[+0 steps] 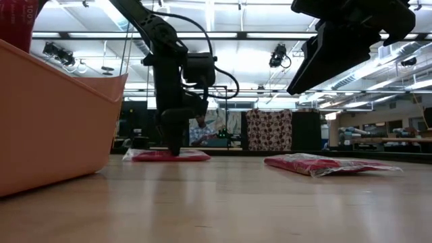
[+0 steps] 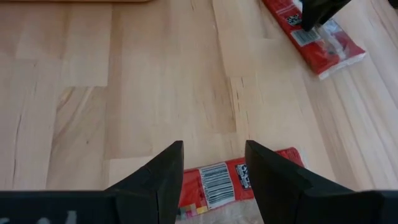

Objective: Sort popcorn bags into baskets
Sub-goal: Put the red popcorn pack into the orange bin

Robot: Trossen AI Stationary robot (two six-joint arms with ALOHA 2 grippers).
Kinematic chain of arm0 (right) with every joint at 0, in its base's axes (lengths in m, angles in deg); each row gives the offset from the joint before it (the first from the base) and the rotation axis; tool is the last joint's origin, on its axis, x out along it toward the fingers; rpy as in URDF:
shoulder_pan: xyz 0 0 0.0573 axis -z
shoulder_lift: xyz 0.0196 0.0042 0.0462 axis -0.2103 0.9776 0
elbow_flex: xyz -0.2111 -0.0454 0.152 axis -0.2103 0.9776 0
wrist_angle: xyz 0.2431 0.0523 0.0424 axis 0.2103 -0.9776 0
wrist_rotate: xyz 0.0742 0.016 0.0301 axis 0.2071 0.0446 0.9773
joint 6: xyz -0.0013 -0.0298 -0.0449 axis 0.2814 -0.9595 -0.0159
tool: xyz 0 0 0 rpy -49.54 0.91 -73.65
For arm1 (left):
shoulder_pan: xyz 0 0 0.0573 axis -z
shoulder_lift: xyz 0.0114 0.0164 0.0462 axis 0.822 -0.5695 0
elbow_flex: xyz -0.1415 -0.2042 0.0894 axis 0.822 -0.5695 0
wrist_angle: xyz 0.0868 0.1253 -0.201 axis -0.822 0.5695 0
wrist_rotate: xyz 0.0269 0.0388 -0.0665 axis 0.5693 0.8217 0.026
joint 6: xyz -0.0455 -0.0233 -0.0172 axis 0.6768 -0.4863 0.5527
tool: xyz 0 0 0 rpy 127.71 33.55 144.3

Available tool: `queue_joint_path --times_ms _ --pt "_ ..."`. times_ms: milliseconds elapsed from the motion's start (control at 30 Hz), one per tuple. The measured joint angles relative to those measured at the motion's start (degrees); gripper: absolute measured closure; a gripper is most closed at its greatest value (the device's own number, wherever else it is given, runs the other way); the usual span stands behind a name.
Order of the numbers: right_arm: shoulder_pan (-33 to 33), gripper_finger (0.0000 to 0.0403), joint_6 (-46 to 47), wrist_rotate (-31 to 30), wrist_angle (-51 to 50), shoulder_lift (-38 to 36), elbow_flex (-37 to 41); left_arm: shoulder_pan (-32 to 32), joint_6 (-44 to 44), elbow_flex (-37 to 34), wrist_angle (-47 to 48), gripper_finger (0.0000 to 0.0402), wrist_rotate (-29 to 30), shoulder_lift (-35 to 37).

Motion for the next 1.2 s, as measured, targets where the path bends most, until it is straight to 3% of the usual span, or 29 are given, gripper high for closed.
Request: queue_joint_path --times_ms 233,833,1000,1200 --pt "0.00 0.0225 -0.01 0.00 0.05 0.00 0.00 2.48 -2.58 -0.11 0.29 0.0392 3.66 0.17" --pt "0.00 0.0225 -0.01 0.00 -0.24 0.00 0.01 12.28 -4.35 -0.37 3.38 0.0400 3.65 15.45" --pt "0.00 0.0225 0.00 -0.02 -0.24 0.00 -0.01 16.85 -8.09 -0.35 -0.94 0.0400 -3.19 21.61" --pt "0.00 0.0225 0.00 -0.04 -0.26 0.00 0.01 26.56 -11.73 -0.22 -10.31 0.0401 -9.06 25.54"
